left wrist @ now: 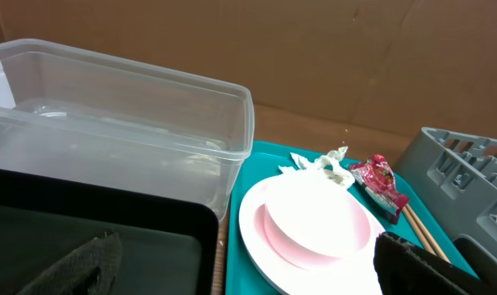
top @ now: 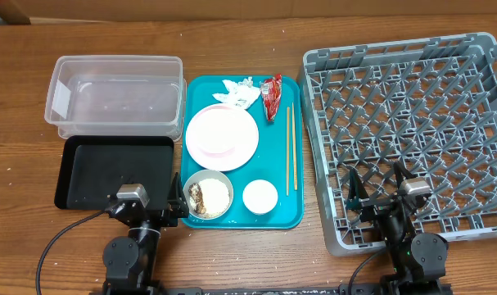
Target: Sort waste into correct bins and load items into the dishwasher
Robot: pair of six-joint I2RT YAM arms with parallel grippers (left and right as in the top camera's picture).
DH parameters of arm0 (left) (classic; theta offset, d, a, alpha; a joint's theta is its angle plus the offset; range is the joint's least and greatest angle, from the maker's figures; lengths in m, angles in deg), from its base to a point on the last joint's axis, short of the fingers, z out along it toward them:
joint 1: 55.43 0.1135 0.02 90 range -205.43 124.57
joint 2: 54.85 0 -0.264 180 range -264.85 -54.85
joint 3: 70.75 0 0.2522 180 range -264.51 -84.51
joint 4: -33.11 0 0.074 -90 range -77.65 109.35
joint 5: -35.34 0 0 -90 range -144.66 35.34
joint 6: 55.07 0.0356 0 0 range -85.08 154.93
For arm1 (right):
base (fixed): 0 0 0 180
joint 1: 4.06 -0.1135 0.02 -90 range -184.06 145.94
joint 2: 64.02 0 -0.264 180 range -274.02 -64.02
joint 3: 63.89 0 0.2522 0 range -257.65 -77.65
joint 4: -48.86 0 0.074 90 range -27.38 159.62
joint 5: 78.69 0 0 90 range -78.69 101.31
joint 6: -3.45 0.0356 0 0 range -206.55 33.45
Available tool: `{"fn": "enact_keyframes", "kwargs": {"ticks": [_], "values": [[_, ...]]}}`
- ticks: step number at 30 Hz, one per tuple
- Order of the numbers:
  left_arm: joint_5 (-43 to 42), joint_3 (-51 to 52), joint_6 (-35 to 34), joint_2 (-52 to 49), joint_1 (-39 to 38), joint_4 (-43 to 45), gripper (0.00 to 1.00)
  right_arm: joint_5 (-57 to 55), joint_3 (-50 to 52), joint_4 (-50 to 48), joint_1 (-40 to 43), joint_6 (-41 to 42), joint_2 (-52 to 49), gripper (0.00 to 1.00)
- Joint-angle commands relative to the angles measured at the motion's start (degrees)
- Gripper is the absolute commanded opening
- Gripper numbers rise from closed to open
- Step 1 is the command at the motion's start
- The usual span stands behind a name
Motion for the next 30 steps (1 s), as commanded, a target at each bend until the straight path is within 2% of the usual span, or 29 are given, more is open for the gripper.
{"fn": "enact_keyframes", "kwargs": {"ticks": [1, 30], "values": [[0.0, 0.7, 0.6, 0.5, -0.5, 0.3, 1.0, -0.1, 0.6, -0.3, 0.1, 0.2, 0.7, 1.0], [-0.7, 0.7, -0.1, 0.5, -0.5, 0.4, 1.0, 0.0, 0.6, -0.3, 0.1, 0.2, 0.7, 1.0]]}}
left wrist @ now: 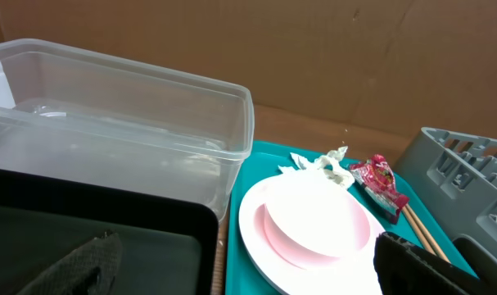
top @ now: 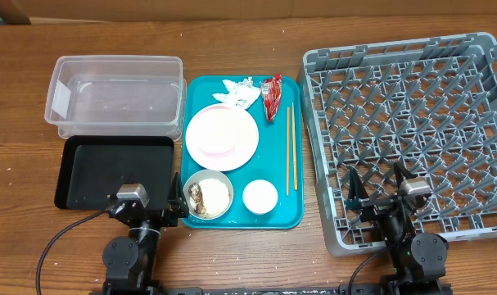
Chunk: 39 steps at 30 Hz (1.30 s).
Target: Sort waste into correct bins and load items into the dishwasher
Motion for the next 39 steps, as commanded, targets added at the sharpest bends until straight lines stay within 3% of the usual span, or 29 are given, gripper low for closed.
{"fn": "enact_keyframes", "kwargs": {"ticks": [1, 11, 24, 30, 39], "values": [[-0.7, 0.7, -1.2, 0.5, -0.5, 0.4, 1.0, 0.0, 0.6, -0.3, 0.1, 0.2, 0.7, 1.0], [-6.2, 0.7, -9.7, 0.5, -0.5, 1.0, 1.0, 0.2, 0.6, -1.2, 0.1, 0.2, 0.7, 1.0], [-10.8, -3.7, -6.6, 0.5, -0.5, 5.1, 1.0, 8.9, -2.7, -2.5, 0.1, 2.0, 0.7, 1.0], [-11.0, -18.1, -2.2, -6.3, -0.5, -5.7, 1.0, 9.4, -16.8, 8.0, 0.1, 8.2, -3.0, 1.0], [-17.3, -52.8, -0.5, -41.2, -0.6, -36.4, 1.0, 9.4, -47.1, 36.3, 0.1, 7.5, -30.5, 1.0]]}}
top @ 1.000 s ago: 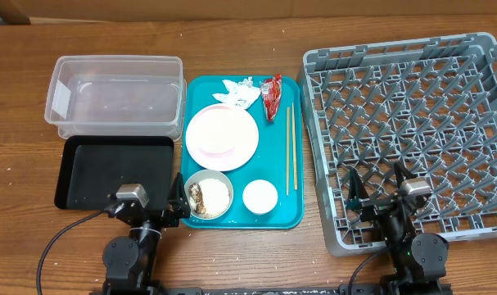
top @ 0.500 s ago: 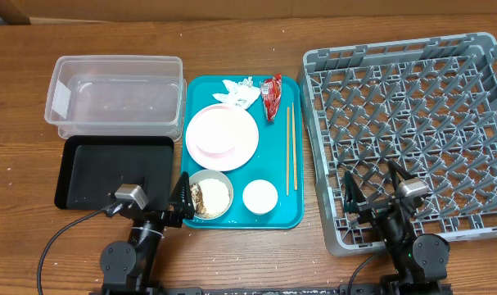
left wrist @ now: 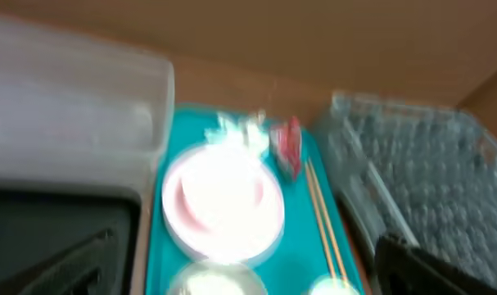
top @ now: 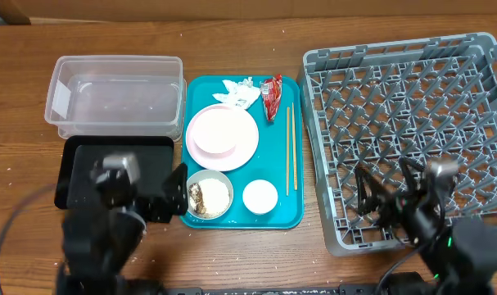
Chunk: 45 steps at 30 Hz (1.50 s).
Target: Sort waste into correct bins and load items into the dishwasher
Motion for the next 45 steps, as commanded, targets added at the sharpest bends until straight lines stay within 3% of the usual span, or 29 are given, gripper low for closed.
{"fn": "enact_keyframes", "kwargs": {"ticks": [1, 3, 7, 9, 15, 24, 30, 35, 37, 38, 39, 40, 41, 45], "values": [[-4.7, -13.7, 2.2, -14.3, -0.8, -9.0, 1.0, 0.4, -10.1, 5.9, 0.1, 0.1, -11.0, 1.0], [-9.6, -20.5, 2.1, -21.4, -0.9, -14.4, 1.0, 1.1, -15.6, 9.8, 0.1, 0.2, -17.6, 1.0], [-25.3, -26.2, 2.3, -31.2, -1.2, -16.9, 1.0, 3.9, -21.3, 14.6, 0.1, 0.2, -25.9, 1.0], [-26.1, -26.4, 3.1, -34.7, -3.0, -17.0, 1.0, 3.9, -22.2, 14.8, 0.1, 0.2, -28.0, 1.0], [-12.9, -26.4, 2.9, -42.5, -13.6, -22.7, 1.0, 3.4, -22.3, 14.4, 0.1, 4.9, -31.8, 1.0], [13.2, -24.9, -5.4, -50.8, -31.9, -24.7, 0.95, 2.8, -22.3, 14.5, 0.1, 6.4, -34.8, 1.0], [14.3, -23.4, -7.8, -58.8, -34.1, -20.2, 0.86, 3.0, -22.3, 14.6, 0.1, 6.4, -35.0, 1.0], [9.4, -23.3, -7.4, -66.0, -34.1, -16.9, 0.71, 3.0, -22.3, 14.6, 0.1, 6.4, -35.0, 0.99], [7.5, -23.3, -6.8, -68.3, -34.1, -15.8, 0.58, 3.0, -22.3, 14.6, 0.1, 6.4, -35.0, 0.99], [6.5, -23.3, -6.8, -69.1, -34.1, -15.8, 0.43, 3.1, -22.3, 14.6, 0.1, 6.4, -35.0, 0.99], [5.2, -23.3, -6.8, -69.7, -34.1, -16.1, 0.19, 3.1, -22.3, 14.7, 0.1, 6.4, -35.0, 0.98], [4.0, -23.3, -6.8, -69.7, -34.0, -16.3, 0.08, 3.1, -22.3, 14.8, 0.1, 6.4, -35.0, 0.97], [3.8, -23.4, -6.8, -69.5, -33.8, -16.5, 0.04, 3.1, -22.3, 15.0, 0.1, 6.4, -35.0, 0.97], [4.0, -25.7, -7.0, -66.6, -31.8, -18.3, 0.04, 3.0, -22.3, 15.3, 0.1, 6.4, -35.0, 0.96]]}}
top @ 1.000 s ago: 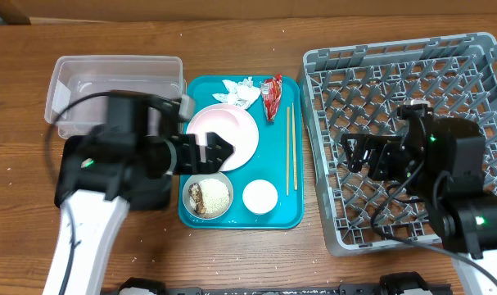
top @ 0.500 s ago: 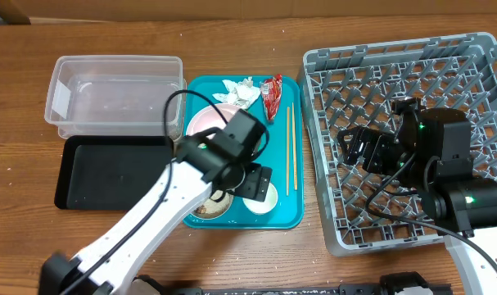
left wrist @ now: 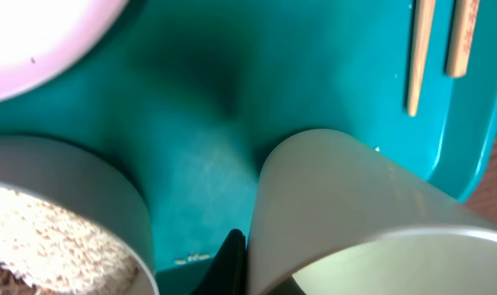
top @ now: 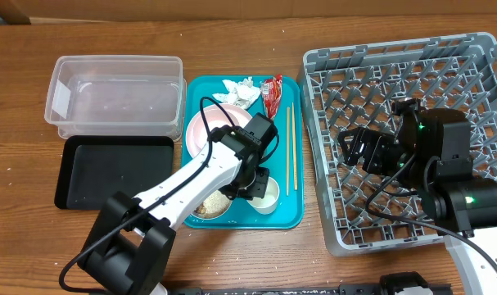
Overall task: Sort waste into correct bins and load items into the dishwasher
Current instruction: 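Reach left gripper to the white cup and grasp it, then hand the white cup from left gripper to right gripper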
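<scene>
A small white cup (top: 267,197) stands on the teal tray (top: 295,209), beside a bowl of food scraps (top: 209,205). My left gripper (top: 256,187) is shut on the cup's wall (left wrist: 354,205): one black finger (left wrist: 233,258) presses its outside, the other is hidden inside. A pink plate (top: 197,131), chopsticks (top: 287,147), a red wrapper (top: 271,94) and crumpled tissue (top: 238,92) also lie on the tray. My right gripper (top: 346,147) hovers open over the grey dish rack (top: 412,74).
A clear plastic bin (top: 113,90) sits at the back left, with a black tray (top: 109,168) in front of it. The left arm reaches across the plate and bowl. The bowl (left wrist: 51,213) is close to the cup's left.
The left arm was over the black tray; now it reaches onto the teal tray, shut on the white cup. The right arm now stands further back and higher over the rack.
At the two oldest moments both arms rested low at the table's front edge, grippers open. Then both were lifted and blurred. Now the left gripper grips the white cup on the tray and the right one hangs over the rack.
</scene>
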Robot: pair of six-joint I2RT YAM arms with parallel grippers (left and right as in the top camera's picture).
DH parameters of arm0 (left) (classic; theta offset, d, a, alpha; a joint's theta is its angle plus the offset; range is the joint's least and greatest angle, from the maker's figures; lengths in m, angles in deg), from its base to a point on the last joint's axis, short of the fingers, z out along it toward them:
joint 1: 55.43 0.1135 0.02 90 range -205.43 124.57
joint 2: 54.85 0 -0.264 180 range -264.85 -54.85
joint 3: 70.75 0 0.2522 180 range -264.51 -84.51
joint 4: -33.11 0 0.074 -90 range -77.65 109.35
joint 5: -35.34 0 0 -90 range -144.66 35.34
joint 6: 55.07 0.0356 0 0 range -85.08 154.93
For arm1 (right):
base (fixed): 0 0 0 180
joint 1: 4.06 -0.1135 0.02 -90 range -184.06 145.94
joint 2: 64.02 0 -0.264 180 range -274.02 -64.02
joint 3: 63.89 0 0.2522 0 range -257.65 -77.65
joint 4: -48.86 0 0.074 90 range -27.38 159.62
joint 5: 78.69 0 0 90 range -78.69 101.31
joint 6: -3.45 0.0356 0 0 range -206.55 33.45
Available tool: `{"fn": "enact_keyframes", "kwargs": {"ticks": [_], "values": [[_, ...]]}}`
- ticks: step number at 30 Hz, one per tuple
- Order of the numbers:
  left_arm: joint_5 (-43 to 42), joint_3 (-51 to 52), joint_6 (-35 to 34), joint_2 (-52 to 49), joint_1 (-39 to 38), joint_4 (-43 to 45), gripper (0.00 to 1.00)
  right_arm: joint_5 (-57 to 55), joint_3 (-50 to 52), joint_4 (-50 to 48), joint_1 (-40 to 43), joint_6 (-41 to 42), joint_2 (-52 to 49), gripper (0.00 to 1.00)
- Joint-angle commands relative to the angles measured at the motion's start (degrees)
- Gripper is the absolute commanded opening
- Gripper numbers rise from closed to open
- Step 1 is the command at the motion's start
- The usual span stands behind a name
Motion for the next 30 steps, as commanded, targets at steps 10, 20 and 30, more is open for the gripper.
{"fn": "enact_keyframes", "kwargs": {"ticks": [10, 20, 30], "values": [[-48.5, -4.0, 15.1, 14.0, 25.1, 2.5, 0.04, 20.9, -1.9, -4.3, 0.1, -7.1, 0.2, 0.75], [-81.3, -4.0, 19.3, 13.9, 28.8, 4.3, 0.04, 44.9, -1.9, -21.7, -5.0, -5.5, -1.3, 0.84], [-81.4, -4.0, 19.0, 13.9, 25.0, 5.1, 0.04, 42.2, -1.9, -25.7, -12.8, -4.2, -4.8, 0.76]]}}
